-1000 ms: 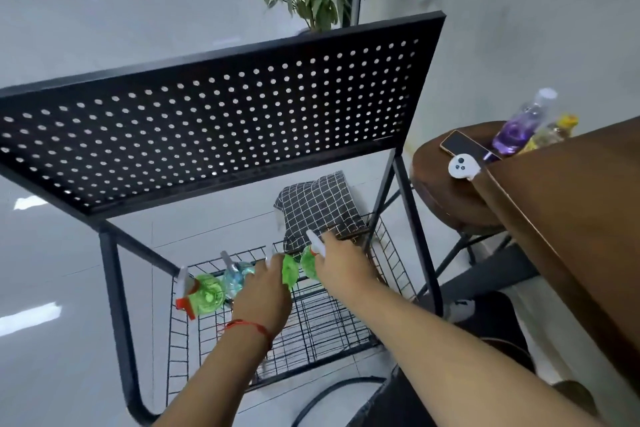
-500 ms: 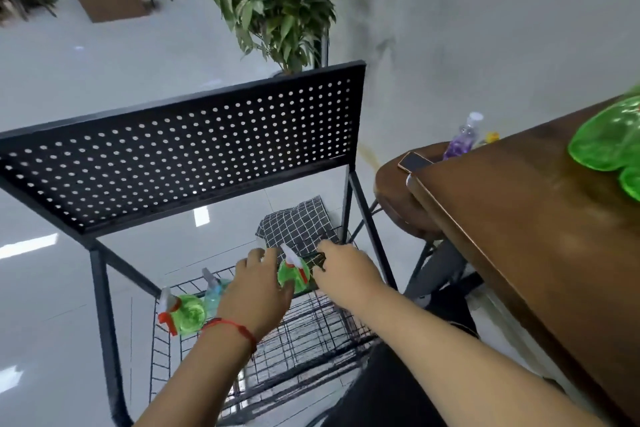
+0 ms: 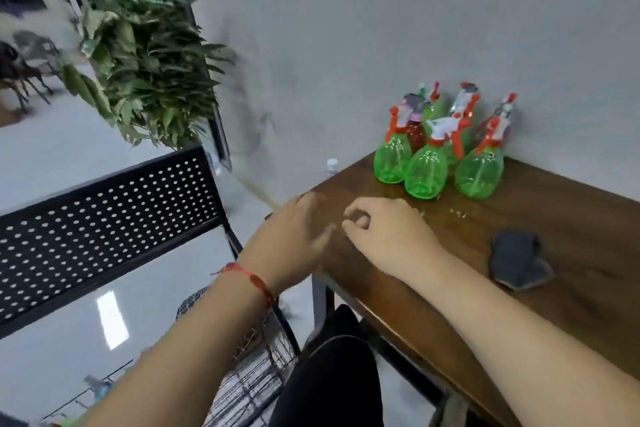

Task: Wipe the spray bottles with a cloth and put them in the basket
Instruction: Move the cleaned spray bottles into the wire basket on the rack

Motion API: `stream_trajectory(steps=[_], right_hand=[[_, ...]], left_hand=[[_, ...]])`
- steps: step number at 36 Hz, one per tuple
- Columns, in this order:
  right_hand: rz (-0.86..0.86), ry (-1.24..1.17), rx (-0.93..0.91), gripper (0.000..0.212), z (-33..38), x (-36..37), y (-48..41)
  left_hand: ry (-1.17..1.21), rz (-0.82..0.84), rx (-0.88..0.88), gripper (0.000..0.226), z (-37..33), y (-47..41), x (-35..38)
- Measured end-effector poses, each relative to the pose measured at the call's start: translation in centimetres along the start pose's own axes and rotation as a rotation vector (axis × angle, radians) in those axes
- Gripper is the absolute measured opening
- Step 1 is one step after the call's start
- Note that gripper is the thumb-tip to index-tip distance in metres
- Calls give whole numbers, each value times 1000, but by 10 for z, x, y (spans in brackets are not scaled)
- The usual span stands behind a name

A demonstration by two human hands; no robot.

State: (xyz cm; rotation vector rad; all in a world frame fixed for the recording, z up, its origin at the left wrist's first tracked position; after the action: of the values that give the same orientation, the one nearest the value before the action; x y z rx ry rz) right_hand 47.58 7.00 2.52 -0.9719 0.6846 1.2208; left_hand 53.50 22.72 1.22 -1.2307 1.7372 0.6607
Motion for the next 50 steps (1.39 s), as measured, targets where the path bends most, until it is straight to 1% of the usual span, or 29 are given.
stream_trajectory(steps=[4, 7, 9, 10, 12, 14, 16, 19, 21, 22, 24, 27, 29, 31, 34, 38, 40, 43, 44, 46, 47, 50], right_hand=[[-149, 68, 25, 26, -36, -65, -6], [-314, 194, 22, 29, -69, -109, -20], [-351, 268, 25, 33, -89, -131, -34], [-339, 321, 47, 38, -98, -139, -43], [-265, 463, 119, 49, -116, -146, -60], [-181, 537, 161, 52, -130, -146, -74], [-133, 511, 145, 42, -139, -141, -82], [-122, 457, 97, 27, -145, -134, -85], [-140, 435, 105, 21, -151, -132, -83], [-150, 415, 113, 22, -153, -132, -82], [-165, 367, 126, 29, -157, -131, -78], [-160, 297, 161, 40, -162, -129, -67], [-148, 255, 185, 45, -165, -126, -59], [-136, 255, 180, 44, -164, -121, -51], [-158, 248, 167, 34, -158, -116, -37], [-180, 240, 154, 29, -140, -109, -18], [-177, 242, 140, 27, -126, -106, -9], [-184, 193, 90, 23, -101, -101, 4], [-185, 172, 70, 22, -91, -98, 7], [-176, 154, 28, 20, -72, -89, 13], [-169, 153, 11, 18, -63, -84, 15], [-166, 134, -47, 18, -33, -68, 17]], left_hand=[[-13, -36, 105, 42, -64, -43, -11], [-30, -82, 156, 44, -110, -83, -19], [-84, -120, 181, 48, -138, -111, -21], [-121, -135, 193, 49, -151, -124, -21], [-230, -155, 191, 53, -172, -151, -19], [-379, -175, 177, 58, -186, -175, -16], [-494, -196, 180, 59, -197, -191, -12], [-543, -194, 178, 54, -202, -208, -2], [-503, -131, 135, 51, -200, -213, 5], [-486, -97, 107, 48, -199, -214, 8], [-477, -80, 72, 39, -195, -216, 12], [-419, -76, 40, 20, -186, -214, 16], [-362, -41, 15, 14, -177, -207, 18], [-332, -10, -8, 18, -165, -197, 17], [-321, 11, -11, 35, -152, -173, 16], [-268, 25, -49, 45, -127, -143, 22], [-237, -35, -70, 47, -113, -127, 19], [-183, -105, -71, 38, -85, -96, 3], [-184, -99, -74, 42, -75, -84, -1], [-235, -83, -57, 61, -56, -58, -9], [-240, -80, -71, 64, -45, -44, -14], [-149, -107, -153, 45, -13, 2, -35]])
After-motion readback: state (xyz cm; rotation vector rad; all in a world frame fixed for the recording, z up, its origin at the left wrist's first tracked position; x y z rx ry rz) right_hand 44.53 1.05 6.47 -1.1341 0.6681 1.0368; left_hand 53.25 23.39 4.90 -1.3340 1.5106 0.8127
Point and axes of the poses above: each hand's wrist, its own y-axis away from the middle knuckle, its own x-axis out of the palm, z = x × y, the point moved 5 cm from there along -y, towards the middle knuckle, and after that the axes turned 13 degrees about -x, right-handed, at the moved point
